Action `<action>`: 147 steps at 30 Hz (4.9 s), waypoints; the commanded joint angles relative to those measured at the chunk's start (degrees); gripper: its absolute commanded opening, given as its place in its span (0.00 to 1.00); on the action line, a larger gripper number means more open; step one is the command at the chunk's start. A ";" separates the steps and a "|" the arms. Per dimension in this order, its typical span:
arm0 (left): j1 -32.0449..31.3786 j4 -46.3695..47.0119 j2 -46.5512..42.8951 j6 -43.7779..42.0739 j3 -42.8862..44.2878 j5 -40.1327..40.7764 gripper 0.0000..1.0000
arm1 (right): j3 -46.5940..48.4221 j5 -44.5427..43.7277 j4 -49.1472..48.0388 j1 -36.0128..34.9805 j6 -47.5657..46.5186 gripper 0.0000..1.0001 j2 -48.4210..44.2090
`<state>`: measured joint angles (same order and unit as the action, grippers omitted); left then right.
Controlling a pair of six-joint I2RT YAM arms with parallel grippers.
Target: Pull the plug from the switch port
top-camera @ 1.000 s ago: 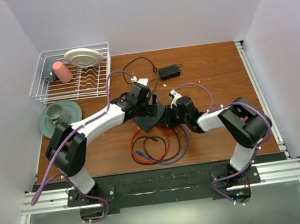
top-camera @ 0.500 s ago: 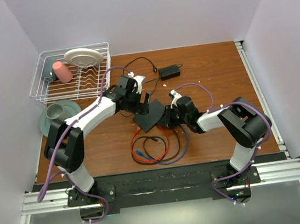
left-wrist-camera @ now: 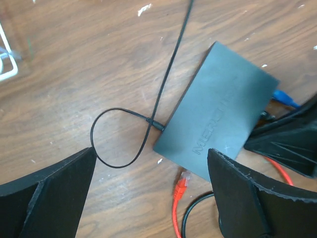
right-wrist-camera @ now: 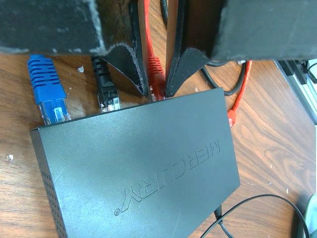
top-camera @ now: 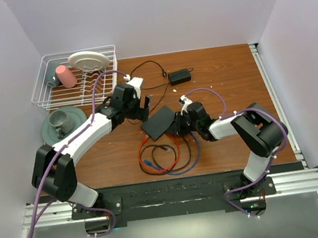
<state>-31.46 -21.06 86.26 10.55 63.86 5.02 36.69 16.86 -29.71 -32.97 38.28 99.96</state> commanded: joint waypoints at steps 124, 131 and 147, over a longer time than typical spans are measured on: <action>5.18 57.62 33.00 45.00 -17.80 -36.83 0.00 | -3.20 -1.74 16.79 0.19 -4.18 0.00 2.87; 5.80 61.31 36.35 48.07 -18.33 -36.74 0.00 | -4.86 -2.45 18.29 0.19 -1.28 0.00 1.56; 5.89 61.84 37.50 48.08 -17.45 -36.48 0.00 | -7.60 -3.68 19.17 -0.16 1.00 0.00 -3.37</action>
<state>-25.93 49.56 119.52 63.55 47.79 -36.60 32.38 17.63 -24.88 -32.73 40.86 94.94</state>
